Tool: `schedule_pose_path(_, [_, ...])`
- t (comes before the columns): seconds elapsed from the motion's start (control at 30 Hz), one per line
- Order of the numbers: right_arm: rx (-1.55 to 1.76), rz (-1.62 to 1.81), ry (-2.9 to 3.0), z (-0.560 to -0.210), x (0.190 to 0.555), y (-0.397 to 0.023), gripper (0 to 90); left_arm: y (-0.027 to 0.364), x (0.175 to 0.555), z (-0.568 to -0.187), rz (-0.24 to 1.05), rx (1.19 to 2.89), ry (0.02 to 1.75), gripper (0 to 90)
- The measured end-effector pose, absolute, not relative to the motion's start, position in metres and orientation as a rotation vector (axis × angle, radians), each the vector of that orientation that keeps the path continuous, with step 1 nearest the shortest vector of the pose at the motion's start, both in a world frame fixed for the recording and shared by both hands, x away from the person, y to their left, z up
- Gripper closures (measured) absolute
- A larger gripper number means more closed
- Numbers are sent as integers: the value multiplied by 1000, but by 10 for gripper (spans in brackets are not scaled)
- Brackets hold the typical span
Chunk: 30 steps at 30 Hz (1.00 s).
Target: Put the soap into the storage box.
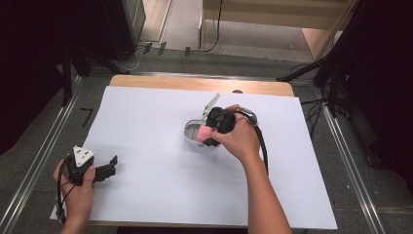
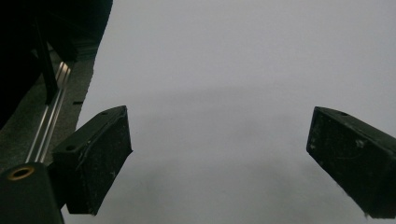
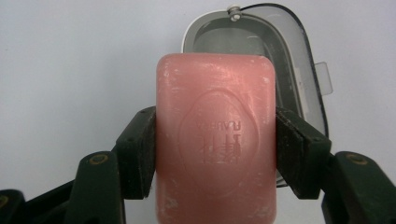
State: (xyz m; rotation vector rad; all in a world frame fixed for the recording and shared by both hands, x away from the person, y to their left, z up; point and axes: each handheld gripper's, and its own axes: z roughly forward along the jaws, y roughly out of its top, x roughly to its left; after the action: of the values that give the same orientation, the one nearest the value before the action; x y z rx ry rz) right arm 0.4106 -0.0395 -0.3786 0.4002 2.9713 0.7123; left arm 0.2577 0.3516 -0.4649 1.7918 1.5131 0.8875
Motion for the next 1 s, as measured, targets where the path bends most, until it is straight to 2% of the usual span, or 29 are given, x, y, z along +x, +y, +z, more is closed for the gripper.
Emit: schedule_pose_path(1.0, [319,583,2975,-394,441,-14,385,352,259,-465,879,1798,1515,71])
